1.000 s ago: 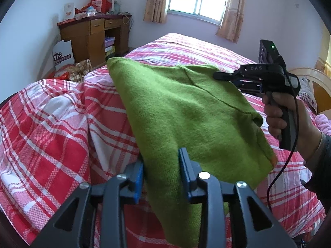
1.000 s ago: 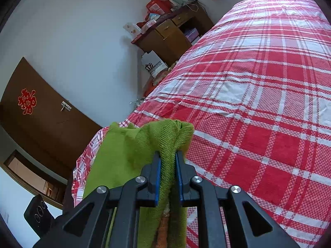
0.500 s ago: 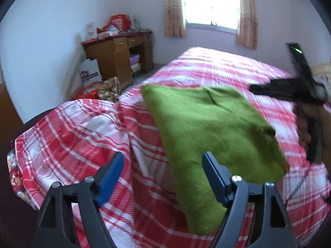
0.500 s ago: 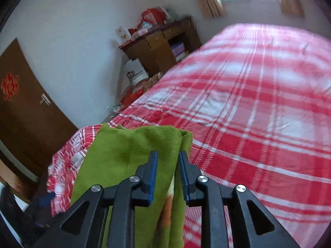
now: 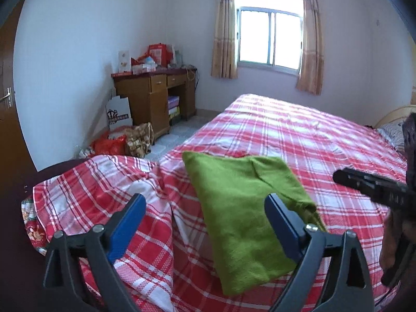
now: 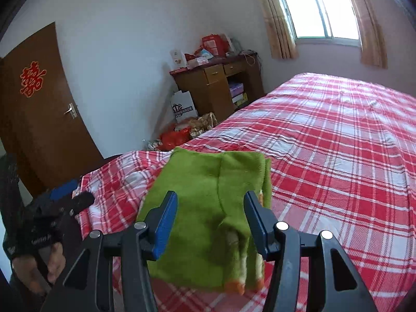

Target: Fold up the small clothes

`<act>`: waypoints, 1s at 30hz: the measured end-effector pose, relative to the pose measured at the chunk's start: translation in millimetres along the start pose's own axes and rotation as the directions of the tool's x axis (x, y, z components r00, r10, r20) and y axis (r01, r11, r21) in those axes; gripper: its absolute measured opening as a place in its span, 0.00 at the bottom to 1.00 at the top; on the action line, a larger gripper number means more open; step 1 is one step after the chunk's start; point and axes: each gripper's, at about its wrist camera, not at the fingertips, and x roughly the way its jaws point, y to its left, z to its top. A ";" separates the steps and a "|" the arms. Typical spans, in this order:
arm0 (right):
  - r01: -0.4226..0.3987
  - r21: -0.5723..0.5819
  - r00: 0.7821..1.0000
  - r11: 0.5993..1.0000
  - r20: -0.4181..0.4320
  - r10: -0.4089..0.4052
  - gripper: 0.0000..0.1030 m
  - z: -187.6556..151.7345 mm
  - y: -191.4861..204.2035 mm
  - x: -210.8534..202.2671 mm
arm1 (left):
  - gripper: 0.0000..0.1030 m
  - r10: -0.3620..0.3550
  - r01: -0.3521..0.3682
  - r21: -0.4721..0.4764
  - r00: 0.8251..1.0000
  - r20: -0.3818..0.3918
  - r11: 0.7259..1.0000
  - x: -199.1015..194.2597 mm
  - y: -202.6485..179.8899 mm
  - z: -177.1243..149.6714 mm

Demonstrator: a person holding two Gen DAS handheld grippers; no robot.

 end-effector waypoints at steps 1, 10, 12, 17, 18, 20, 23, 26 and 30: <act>0.004 -0.007 1.000 1.000 0.010 -0.004 0.53 -0.5 3.8 -5.8 | 0.92 -0.002 0.002 -0.001 1.000 0.008 1.000 -2.5 0.8 1.7; 0.016 -0.057 0.999 0.998 0.044 -0.013 0.53 -2.0 27.0 -32.5 | 0.95 -0.008 0.009 -0.013 0.999 0.039 1.000 -14.8 0.0 5.3; 0.015 -0.061 0.999 0.998 0.048 -0.012 0.53 -3.4 29.1 -35.3 | 0.95 -0.011 0.011 -0.016 0.999 0.044 1.000 -16.2 0.8 5.2; 0.016 -0.061 0.999 0.998 0.053 -0.012 0.53 -4.7 30.9 -39.3 | 0.95 -0.013 0.014 -0.019 0.999 0.050 1.000 -19.4 1.1 6.3; 0.016 -0.062 0.998 0.998 0.055 -0.012 0.53 -4.8 31.4 -40.4 | 0.95 -0.012 0.012 -0.018 0.999 0.051 1.000 -19.6 0.9 6.2; 0.015 -0.063 0.998 0.998 0.059 -0.011 0.53 -5.0 32.6 -42.0 | 0.95 -0.012 0.012 -0.017 0.999 0.050 1.000 -19.5 0.5 6.0; 0.015 -0.068 0.998 0.998 0.063 -0.010 0.53 -5.9 34.2 -44.1 | 0.95 -0.011 0.012 -0.018 0.999 0.050 1.000 -19.9 -0.5 6.1; 0.014 -0.073 0.998 0.997 0.064 -0.009 0.53 -7.1 35.1 -45.7 | 0.95 -0.009 0.010 -0.016 0.999 0.051 1.000 -20.0 -0.9 5.9; 0.017 -0.071 0.998 0.997 0.066 -0.013 0.53 -8.5 34.6 -48.1 | 0.96 -0.012 0.013 -0.011 0.999 0.051 1.000 -21.1 -2.0 6.7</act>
